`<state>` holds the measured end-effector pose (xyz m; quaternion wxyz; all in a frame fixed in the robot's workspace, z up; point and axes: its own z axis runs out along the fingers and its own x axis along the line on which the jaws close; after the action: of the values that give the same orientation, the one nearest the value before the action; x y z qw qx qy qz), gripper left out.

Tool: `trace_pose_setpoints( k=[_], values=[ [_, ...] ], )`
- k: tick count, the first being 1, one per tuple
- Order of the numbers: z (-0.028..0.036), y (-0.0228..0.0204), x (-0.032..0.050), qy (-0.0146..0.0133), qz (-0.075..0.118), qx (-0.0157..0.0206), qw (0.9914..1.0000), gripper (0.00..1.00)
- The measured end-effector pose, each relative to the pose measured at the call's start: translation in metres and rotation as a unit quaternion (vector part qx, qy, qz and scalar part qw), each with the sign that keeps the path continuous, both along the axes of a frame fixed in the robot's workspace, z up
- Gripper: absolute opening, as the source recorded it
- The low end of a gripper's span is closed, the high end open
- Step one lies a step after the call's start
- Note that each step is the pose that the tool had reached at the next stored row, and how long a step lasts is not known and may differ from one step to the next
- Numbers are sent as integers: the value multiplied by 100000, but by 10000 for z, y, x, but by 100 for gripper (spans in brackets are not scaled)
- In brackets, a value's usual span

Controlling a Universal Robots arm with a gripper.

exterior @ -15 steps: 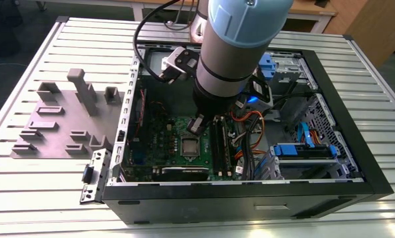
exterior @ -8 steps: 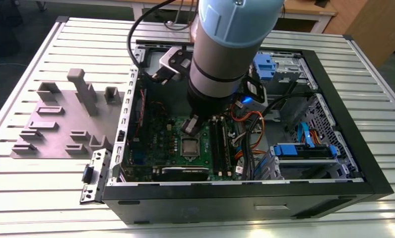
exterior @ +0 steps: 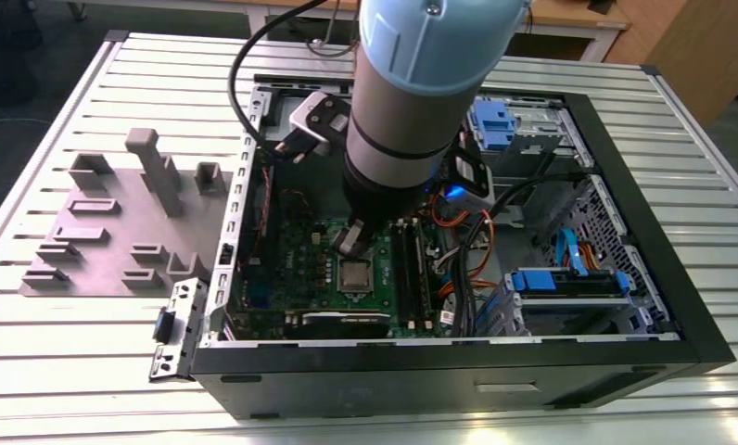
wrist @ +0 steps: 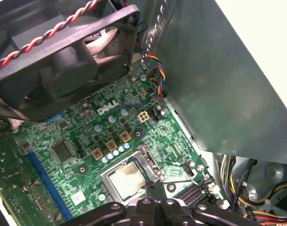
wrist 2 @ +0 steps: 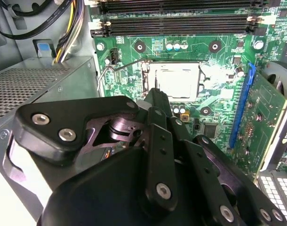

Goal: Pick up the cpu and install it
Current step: 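Install the first cpu locking lever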

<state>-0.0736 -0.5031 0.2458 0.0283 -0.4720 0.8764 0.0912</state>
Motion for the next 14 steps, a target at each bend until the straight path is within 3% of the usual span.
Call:
trace_pose_setpoints(
  k=[14],
  values=[
    [0, -8, 0, -2, 0, 3, 100000, 10]
  ],
)
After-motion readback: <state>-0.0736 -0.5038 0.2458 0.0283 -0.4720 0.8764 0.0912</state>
